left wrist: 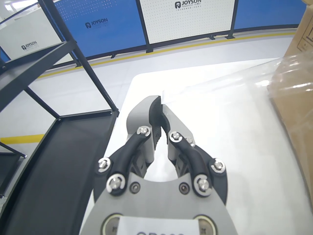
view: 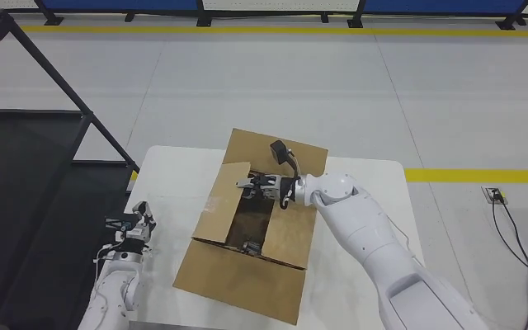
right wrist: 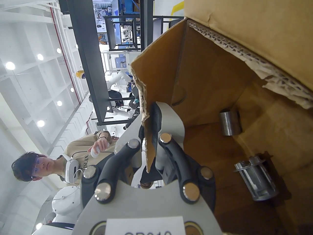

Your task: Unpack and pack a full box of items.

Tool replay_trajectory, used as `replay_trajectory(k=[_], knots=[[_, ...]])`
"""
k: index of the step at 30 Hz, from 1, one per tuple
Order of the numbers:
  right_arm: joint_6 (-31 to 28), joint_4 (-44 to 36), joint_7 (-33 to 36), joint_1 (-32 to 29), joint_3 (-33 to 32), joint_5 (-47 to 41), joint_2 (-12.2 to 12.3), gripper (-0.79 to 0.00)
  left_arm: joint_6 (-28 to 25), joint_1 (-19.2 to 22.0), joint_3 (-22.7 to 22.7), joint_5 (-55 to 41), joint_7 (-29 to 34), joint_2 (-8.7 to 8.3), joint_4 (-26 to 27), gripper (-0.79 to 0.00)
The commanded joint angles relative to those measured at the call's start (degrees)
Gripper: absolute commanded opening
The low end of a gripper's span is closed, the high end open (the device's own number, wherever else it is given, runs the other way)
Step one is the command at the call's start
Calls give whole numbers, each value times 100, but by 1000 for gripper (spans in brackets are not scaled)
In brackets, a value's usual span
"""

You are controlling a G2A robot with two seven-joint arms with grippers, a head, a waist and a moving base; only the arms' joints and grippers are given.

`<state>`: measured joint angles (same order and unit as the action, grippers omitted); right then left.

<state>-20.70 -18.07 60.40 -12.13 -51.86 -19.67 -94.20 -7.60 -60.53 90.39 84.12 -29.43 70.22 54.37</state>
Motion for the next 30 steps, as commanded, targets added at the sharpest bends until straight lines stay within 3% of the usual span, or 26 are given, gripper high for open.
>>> replay_trajectory(k=[1, 3, 5, 17, 18, 19, 20, 21, 22, 23, 24, 30], knots=[[41, -19, -4, 0, 1, 27, -7, -785, -10, 15, 4, -15, -1, -6, -13, -785], [86, -33, -9, 2, 8, 59, -17, -631, -7, 25, -2, -17, 2, -9, -9, -785], [107, -44, -14, 3, 8, 79, -26, -785, 0, 28, -13, 0, -11, -13, -9, -785], [324, 7, -10, 43, 5, 242, -51, -785, -10, 31, 60, -13, -71, -64, -116, -785], [338, -1, -8, 40, 6, 250, -56, -680, -12, 34, 60, -15, -65, -67, -126, -785], [348, -4, -10, 37, 3, 253, -59, -422, -10, 37, 62, -31, -66, -69, -133, -785], [359, -6, -14, 37, 0, 259, -62, 0, -4, 39, 61, -31, -64, -71, -139, -690], [364, -9, -16, 37, -4, 263, -64, 0, -1, 42, 60, -33, -54, -73, -145, -533], [368, -12, -17, 39, -8, 267, -66, 0, 2, 47, 59, -33, -44, -75, -146, -437], [371, -12, -23, 40, -17, 263, -67, 0, 10, 52, 62, -47, -37, -77, -149, -77], [364, -14, -32, 46, -25, 268, -67, 0, 17, 56, 61, -48, -28, -79, -148, 0], [348, -10, -23, 50, -69, 279, -62, 0, 65, 48, 73, -39, -35, -96, -134, 0]])
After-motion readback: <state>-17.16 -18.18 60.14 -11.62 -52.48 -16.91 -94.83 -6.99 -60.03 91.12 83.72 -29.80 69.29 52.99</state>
